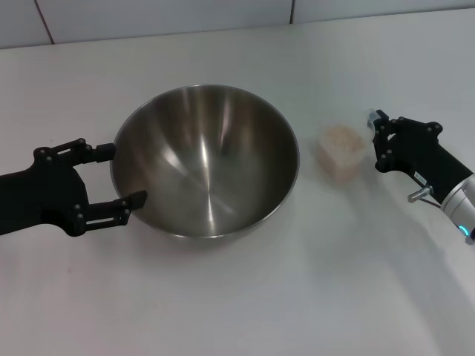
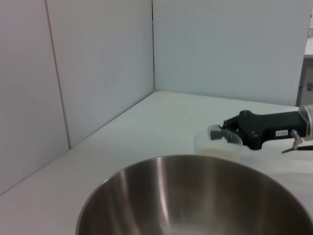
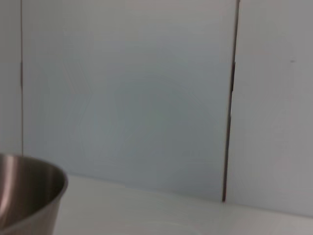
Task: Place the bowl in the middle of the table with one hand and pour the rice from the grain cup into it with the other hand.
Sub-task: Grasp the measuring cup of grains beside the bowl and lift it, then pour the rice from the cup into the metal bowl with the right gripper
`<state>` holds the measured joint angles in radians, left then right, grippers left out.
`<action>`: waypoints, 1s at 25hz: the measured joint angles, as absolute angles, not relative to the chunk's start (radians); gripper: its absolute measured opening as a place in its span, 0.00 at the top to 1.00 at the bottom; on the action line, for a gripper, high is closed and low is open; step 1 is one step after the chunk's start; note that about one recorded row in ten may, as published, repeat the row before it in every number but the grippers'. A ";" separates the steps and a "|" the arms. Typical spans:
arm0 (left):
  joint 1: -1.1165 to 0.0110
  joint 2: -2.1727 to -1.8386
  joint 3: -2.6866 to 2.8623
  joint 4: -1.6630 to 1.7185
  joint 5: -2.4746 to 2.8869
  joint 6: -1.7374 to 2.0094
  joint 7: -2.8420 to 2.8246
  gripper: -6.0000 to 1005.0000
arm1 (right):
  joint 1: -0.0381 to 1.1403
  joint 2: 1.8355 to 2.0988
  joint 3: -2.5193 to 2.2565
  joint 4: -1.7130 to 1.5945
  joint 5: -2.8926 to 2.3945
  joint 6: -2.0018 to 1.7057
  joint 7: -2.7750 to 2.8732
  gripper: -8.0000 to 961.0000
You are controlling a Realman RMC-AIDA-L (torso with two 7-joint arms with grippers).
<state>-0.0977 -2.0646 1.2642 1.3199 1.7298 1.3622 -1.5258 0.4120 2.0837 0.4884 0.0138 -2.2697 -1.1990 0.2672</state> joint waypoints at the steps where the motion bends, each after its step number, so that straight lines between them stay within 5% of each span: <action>1: -0.100 -2.065 1.264 1.322 1.735 1.362 -1.528 0.17 | 0.405 2.083 0.497 0.014 -2.262 -1.229 0.258 0.99; 13: -0.155 -2.063 1.260 1.368 1.841 1.361 -1.611 0.17 | 0.432 2.081 0.547 0.041 -2.252 -1.550 0.003 0.98; 25: -0.178 -2.063 1.266 1.385 1.900 1.364 -1.660 0.17 | 0.479 2.086 0.540 0.330 -2.325 -1.313 -0.968 0.98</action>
<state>-0.1782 -2.0625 1.2665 1.3848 1.9003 1.3644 -1.6599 0.4792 2.0863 0.5397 0.3302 -2.3250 -1.3126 -0.9679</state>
